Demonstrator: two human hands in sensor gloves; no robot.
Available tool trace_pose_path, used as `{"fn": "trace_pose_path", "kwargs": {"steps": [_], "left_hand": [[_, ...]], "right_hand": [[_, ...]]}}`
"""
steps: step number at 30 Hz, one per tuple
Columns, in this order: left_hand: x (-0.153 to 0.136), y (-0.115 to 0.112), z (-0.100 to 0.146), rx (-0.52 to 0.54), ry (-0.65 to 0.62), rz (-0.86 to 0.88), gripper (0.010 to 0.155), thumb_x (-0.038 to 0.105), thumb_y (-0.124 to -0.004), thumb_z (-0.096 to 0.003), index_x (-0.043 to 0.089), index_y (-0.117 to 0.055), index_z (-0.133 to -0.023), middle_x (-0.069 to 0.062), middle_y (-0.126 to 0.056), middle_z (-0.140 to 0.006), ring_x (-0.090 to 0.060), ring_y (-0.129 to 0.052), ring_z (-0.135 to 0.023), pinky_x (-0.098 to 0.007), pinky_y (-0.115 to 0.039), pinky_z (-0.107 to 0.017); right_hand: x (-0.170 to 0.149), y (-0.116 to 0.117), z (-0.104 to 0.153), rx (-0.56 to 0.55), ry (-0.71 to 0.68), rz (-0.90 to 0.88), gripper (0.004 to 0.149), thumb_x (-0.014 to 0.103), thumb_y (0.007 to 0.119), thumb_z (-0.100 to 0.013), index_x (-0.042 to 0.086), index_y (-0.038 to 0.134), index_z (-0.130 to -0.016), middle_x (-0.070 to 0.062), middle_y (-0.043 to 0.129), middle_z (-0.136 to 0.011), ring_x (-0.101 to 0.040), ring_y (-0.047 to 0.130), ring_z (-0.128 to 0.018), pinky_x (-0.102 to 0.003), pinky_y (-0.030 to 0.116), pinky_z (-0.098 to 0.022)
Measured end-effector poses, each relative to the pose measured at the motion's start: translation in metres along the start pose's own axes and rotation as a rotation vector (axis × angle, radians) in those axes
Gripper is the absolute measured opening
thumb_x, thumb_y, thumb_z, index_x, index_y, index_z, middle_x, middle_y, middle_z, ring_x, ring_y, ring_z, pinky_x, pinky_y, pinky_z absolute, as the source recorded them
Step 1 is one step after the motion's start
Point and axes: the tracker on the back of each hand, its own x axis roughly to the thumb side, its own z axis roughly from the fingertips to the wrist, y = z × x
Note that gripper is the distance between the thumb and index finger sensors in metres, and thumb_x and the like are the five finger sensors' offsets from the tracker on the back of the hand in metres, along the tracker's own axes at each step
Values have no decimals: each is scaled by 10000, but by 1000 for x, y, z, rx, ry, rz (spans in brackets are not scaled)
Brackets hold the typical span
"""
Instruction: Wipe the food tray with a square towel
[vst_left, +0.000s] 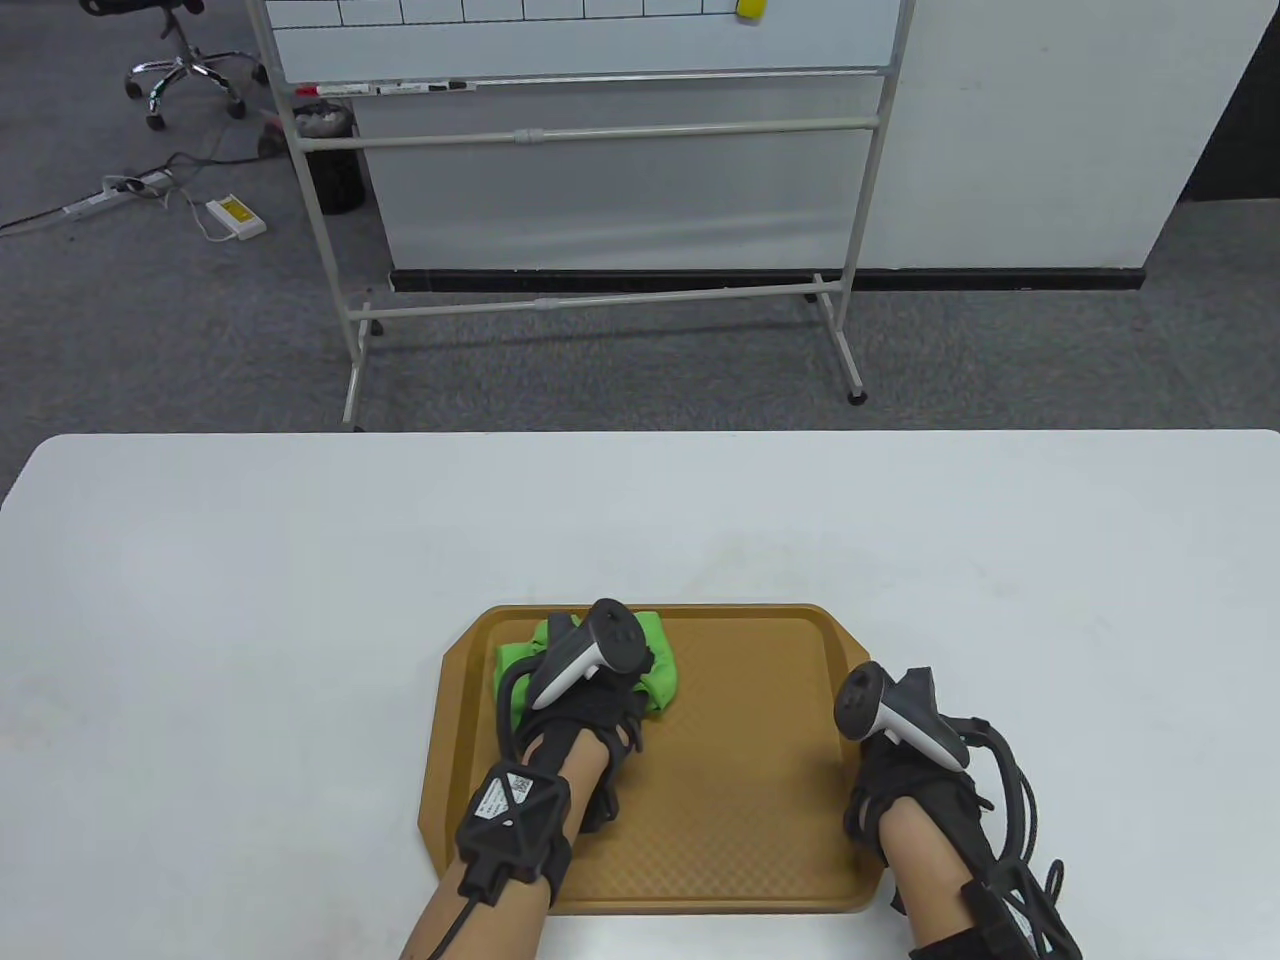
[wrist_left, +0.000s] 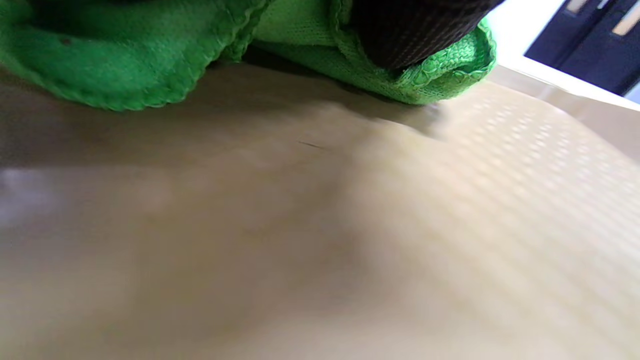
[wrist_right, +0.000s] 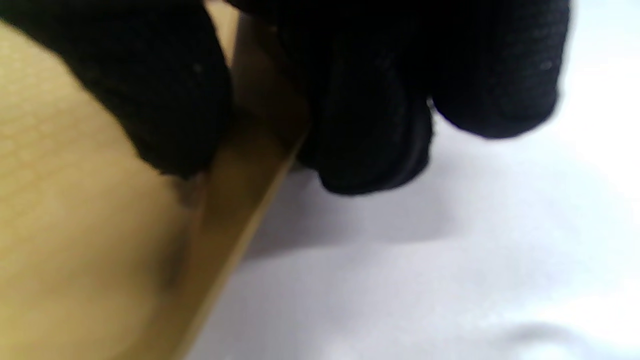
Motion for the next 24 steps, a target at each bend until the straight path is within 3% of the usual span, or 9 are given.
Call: {"fn": "trace_pose_path", "kwargs": {"steps": [6, 12, 18, 24], "left_hand": [[57, -15, -9, -45, -87, -14, 545, 417, -678, -554, 444, -491, -1065, 63, -260, -1210, -383, -131, -1062, -589, -194, -747], [109, -38, 4, -80, -212, -92, 542, 417, -679, -554, 463, -490, -1060, 71, -261, -1210, -381, -132, -1061, -588, -197, -749], [125, -55, 36, -96, -344, -272, 551, 429, -682, -548, 464, -477, -1059, 58, -294, -1201, -413, -234, -1048, -602, -286, -748], [105, -69, 81, 0, -439, -421, 557, 448, -697, -529, 452, -493, -1047, 18, -373, -1181, -441, -373, -1025, -607, -391, -734]], "right_hand": [[1, 0, 0, -1, 3, 10, 970, 419, 967, -369, 148, 268, -985, -104, 944, -793, -267, 1076, -424, -471, 871, -360], [-6, 1, -2, 13, -25, -53, 933, 403, 940, -387, 159, 267, -985, -104, 939, -797, -270, 1072, -432, -471, 865, -373], [-8, 1, -2, 15, -22, -81, 855, 346, 862, -397, 169, 268, -986, -103, 934, -805, -279, 1068, -444, -478, 859, -381], [-6, 1, -1, 8, -9, -61, 844, 341, 842, -399, 167, 263, -988, -99, 933, -805, -277, 1066, -449, -477, 858, -383]]}}
